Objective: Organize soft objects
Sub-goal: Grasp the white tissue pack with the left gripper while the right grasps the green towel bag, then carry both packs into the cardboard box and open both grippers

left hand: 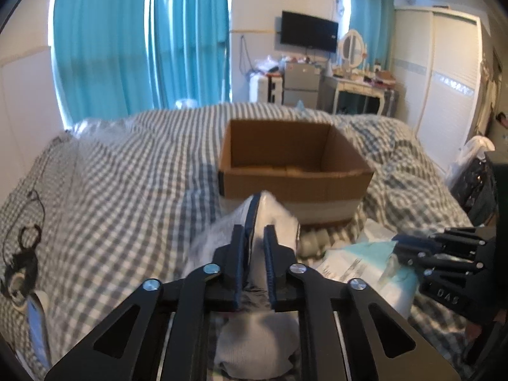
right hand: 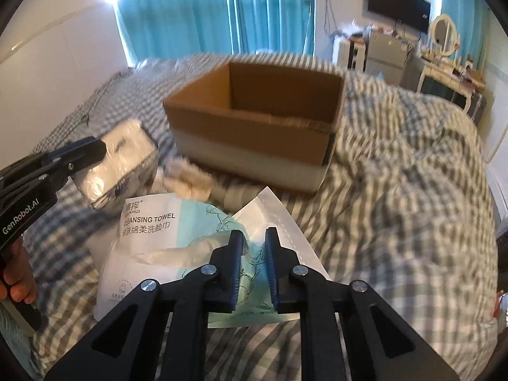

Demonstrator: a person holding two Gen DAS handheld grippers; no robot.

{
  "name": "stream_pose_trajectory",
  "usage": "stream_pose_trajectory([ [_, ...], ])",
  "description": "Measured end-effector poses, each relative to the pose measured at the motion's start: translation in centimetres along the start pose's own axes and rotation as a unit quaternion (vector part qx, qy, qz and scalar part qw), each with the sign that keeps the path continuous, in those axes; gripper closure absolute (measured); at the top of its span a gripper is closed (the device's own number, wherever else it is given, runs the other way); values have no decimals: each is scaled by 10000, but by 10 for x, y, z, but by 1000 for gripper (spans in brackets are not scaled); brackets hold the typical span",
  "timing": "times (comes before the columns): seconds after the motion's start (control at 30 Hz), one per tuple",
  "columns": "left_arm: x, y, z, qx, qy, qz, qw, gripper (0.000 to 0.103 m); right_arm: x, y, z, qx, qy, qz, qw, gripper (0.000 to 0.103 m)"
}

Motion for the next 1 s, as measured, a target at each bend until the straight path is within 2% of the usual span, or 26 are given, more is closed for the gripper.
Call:
stream_pose_trajectory([
  [0.03,2,-5,-1,-1,-15,50,10000,102,5,-6,0,3,13,81,10000,90],
  [0.17,5,-26,-2,-119,13,189,9997,102,25,-38,-1,140,126,389,9991,92],
  [0.27,1,-31,0,-239,15,178,9996,103,33,-58,-1,218,267,555,9979,92],
  [0.4,-5,-29,0,-247,73,89,9996,103,31,-65,4,192,299,601,9976,92],
  [0.53,0,-41,-2,-245,77,159,9995,103,33,-74,10,126,222,671,9974,92],
  [0.63,7,-59,-2,-308,63,310,9990,103,43,-85,11,139,247,827,9962,92],
  [0.8,14,-97,5,-615,-137,586,9963,103,58,-124,18,215,372,1071,9933,92],
  [1.0,1,-137,3,-630,-107,737,9952,103,61,-173,32,450,532,1294,9891,92],
])
Point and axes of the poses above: each gripper's, at about its wrist camera, not at the fingertips, and x roughly against the way its jaws point, z to its right, y to its underside, the point moved 2 cm from there along -x, roughly the way its jaws point, and after that the axes turned 10 degrees about -x, right-handed, at the moved point
